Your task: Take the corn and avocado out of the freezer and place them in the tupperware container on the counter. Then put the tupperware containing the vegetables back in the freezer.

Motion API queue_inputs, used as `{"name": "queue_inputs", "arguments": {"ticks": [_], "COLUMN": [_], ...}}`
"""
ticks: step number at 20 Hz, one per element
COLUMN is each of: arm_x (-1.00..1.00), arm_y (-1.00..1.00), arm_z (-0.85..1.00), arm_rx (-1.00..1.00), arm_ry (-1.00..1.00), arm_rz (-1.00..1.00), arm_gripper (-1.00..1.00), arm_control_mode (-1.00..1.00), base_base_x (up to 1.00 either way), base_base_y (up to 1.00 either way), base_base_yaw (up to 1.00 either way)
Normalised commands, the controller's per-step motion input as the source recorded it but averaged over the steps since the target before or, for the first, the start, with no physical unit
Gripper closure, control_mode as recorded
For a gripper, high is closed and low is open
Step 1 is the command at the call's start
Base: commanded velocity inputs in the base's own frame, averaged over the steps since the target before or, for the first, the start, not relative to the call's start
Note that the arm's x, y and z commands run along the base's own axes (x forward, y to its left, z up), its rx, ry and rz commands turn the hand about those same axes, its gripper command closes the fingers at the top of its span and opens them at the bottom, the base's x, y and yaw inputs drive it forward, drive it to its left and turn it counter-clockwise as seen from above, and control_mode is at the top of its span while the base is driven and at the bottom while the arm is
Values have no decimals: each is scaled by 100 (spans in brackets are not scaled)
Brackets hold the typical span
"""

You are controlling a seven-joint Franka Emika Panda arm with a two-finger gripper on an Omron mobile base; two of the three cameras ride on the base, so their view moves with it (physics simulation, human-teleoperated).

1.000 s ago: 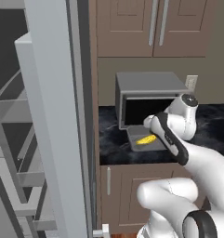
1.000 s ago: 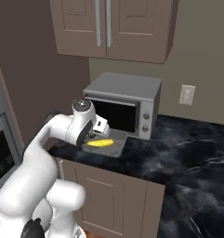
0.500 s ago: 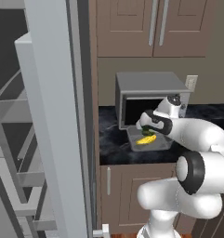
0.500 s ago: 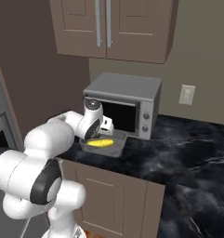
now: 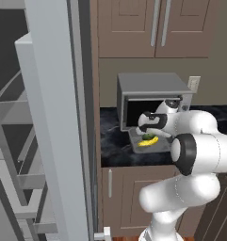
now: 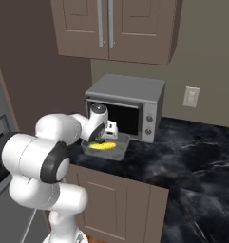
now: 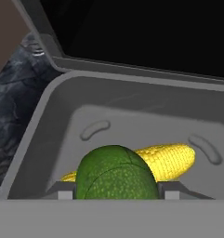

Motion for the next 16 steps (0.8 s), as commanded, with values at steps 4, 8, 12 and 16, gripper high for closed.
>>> {"name": "queue_inputs", "arguments": {"ticks": [4, 8, 12, 16], "arm_x": [28, 23, -17, -61], "arm_y": [20, 20, 0, -18], "arm_z": [-33, -17, 7, 54], "arm_rx": [-4, -3, 0, 0], "arm_ry": [1, 0, -2, -15], "arm_rz": [7, 6, 2, 0], "arm_gripper": [-100, -100, -100, -100], "arm_control_mode": [-100, -100, -100, -100], "base_base_x": [0, 0, 0, 0], "base_base_y": [0, 0, 0, 0], "base_base_yaw": [0, 0, 0, 0]}}
